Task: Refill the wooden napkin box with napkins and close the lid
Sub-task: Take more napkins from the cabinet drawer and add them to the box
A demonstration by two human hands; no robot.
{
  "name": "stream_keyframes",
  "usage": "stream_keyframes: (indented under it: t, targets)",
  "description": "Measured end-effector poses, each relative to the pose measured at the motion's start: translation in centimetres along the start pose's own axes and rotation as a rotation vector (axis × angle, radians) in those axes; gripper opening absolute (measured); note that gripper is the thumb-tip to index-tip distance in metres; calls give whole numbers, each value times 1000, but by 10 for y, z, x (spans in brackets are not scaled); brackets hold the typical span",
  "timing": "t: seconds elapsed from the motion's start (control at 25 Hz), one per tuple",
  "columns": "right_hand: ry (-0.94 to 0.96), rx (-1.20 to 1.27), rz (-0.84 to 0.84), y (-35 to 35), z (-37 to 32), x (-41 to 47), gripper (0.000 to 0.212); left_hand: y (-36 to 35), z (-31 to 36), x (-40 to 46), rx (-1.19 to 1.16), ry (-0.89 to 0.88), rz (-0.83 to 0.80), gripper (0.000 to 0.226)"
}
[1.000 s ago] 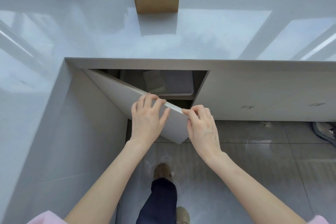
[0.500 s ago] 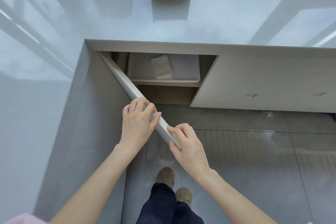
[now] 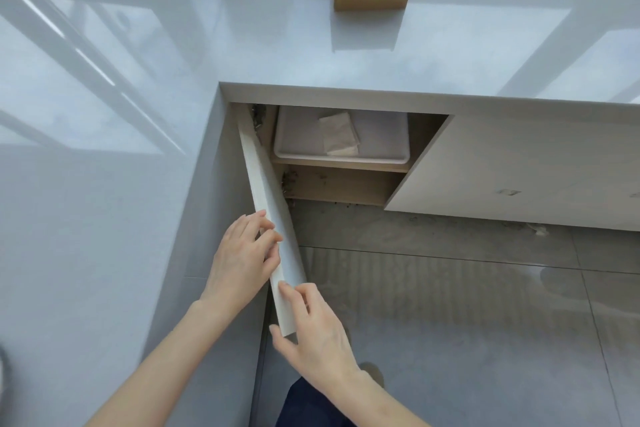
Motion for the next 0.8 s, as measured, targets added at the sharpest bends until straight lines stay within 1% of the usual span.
stream_keyframes:
  t: [0.24,0.32,0.44,0.56,0.76,0.8]
  targets:
    - [6,-50,11,5,-2,0,51,6,0,4,47,0,-14,20]
    - [16,-38,5,13,4,0,48,10,4,8,55,7,-19,26]
    - [-24,-46,29,31,20,5,43,14,12,21,78,-2,-91,32]
    - [-67,-166,31,47,38,19,45,11,20,36,92,0,-162,26]
    - [-203,-373,-41,66,66,52,56,1,39,61,92,-23,-292,38]
    - [-225,-398,-51,70,71,59,58,-3,40,67,95,-23,-289,38]
Point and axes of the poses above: each hand's wrist, its own x-axis towards the middle knuckle, its own y-axis out of the back of the hand, z = x × y, the point moved 3 cm from there along x, towards the middle knuckle, and after that the axes turned 9 degrees about x, right-handed, at the moved point
